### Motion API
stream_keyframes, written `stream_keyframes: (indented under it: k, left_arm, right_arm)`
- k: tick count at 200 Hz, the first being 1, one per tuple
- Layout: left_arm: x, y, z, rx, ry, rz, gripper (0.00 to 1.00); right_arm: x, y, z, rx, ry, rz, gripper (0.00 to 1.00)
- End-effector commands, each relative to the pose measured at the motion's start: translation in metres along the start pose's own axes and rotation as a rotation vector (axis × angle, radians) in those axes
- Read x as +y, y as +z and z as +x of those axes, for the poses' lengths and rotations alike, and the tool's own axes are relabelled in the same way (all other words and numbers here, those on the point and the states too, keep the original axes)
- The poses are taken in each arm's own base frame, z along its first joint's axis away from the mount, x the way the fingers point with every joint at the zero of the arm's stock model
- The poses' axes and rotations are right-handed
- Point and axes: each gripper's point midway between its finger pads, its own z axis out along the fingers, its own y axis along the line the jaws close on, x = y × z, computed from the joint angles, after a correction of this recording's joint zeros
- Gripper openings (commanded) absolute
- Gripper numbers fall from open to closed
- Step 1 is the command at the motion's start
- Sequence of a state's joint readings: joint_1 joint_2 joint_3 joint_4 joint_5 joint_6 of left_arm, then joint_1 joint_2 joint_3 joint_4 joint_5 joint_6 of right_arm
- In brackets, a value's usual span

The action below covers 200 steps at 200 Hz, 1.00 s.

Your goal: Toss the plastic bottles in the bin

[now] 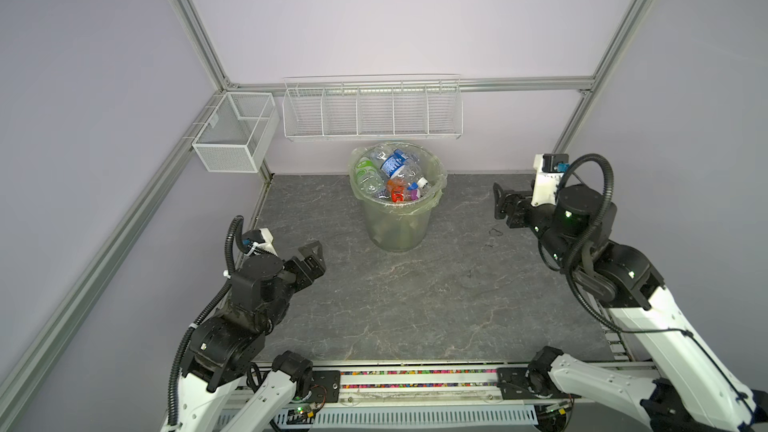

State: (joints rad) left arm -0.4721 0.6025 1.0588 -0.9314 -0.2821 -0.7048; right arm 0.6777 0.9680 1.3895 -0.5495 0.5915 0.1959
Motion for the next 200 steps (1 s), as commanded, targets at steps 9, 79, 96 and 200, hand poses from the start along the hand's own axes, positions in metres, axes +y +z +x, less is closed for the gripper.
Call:
stream_keyframes:
  k: [9,79,96,200]
  left_arm:
    - [-0.007,-0.007,-0.018,-0.065,0.026,0.014,1.0]
    - [0.016,-0.005,-0.041,-0.208,0.125,-0.133,1.0]
    - [0.025,0.0,-0.039,-0.224,0.151,-0.178,1.0]
    - [0.078,0.039,-0.006,-0.315,0.26,-0.367,0.98]
  right_arm:
    - [-0.038,-0.019,-0.004,-0.086,-0.041,0.158,0.88]
    - [-0.1,-0.044,0.09,0.009,-0.168,0.372,0.88]
    - [-0.115,-0.051,0.119,0.043,-0.166,0.418,0.88]
    - [-0.161,-0.076,0.203,-0.049,0.038,0.548,0.88]
